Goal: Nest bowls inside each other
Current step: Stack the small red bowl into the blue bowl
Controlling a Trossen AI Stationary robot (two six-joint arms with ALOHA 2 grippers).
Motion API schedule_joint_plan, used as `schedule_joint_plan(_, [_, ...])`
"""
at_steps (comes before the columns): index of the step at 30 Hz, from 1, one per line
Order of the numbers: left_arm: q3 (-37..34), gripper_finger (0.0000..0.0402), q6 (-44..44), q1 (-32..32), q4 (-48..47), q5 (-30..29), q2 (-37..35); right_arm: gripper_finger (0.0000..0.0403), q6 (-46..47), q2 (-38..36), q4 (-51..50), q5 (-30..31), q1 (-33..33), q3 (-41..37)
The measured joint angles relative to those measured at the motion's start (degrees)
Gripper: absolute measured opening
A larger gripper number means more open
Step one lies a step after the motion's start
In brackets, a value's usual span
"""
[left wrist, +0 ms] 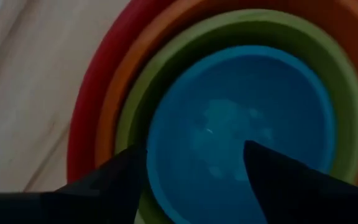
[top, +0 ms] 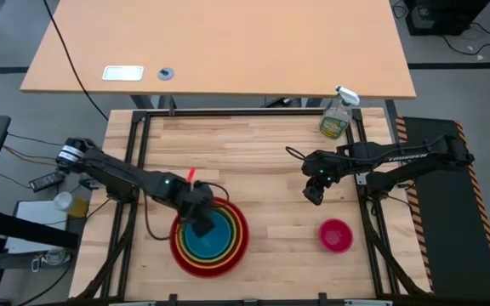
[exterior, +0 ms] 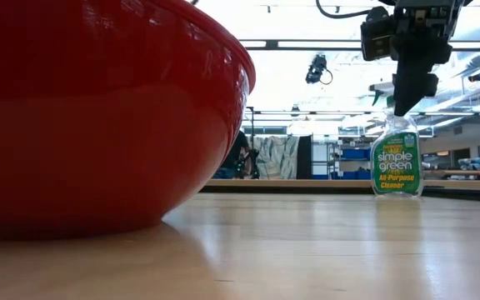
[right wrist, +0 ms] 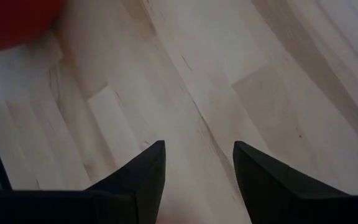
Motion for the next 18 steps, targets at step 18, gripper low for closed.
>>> schedule_joint_plan(18, [0.0, 0.0263, 5.7, 1.9, -0.5, -10.3, -13.0, 0.0196, -10.4, 0.0, -4.2, 1.5, 1.9, 0.0])
